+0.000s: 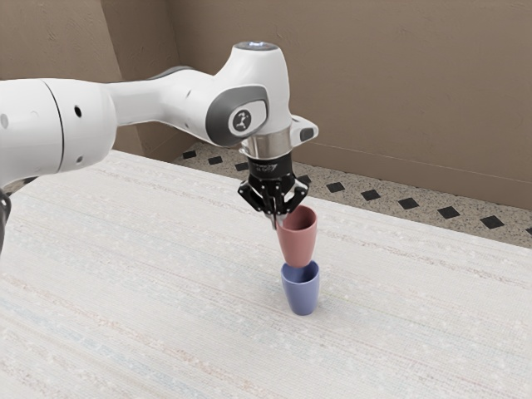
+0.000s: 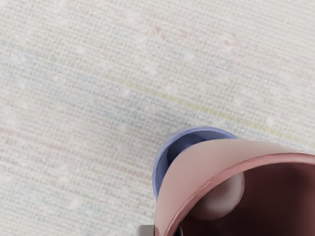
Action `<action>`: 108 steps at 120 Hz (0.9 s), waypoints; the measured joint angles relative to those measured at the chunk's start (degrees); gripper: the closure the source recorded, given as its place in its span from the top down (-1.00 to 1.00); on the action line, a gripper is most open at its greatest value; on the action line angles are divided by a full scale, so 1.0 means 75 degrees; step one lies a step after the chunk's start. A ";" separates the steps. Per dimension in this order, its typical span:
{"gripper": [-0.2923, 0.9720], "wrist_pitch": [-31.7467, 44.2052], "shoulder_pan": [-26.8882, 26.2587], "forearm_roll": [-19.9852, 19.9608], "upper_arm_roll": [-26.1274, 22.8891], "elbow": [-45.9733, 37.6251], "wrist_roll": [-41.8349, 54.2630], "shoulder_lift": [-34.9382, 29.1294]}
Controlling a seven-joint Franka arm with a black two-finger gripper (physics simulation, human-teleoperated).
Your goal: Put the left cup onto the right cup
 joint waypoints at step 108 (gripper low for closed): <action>-0.70 0.0124 -0.0077 -0.0029 -0.0036 -0.0137 -0.0027 0.0164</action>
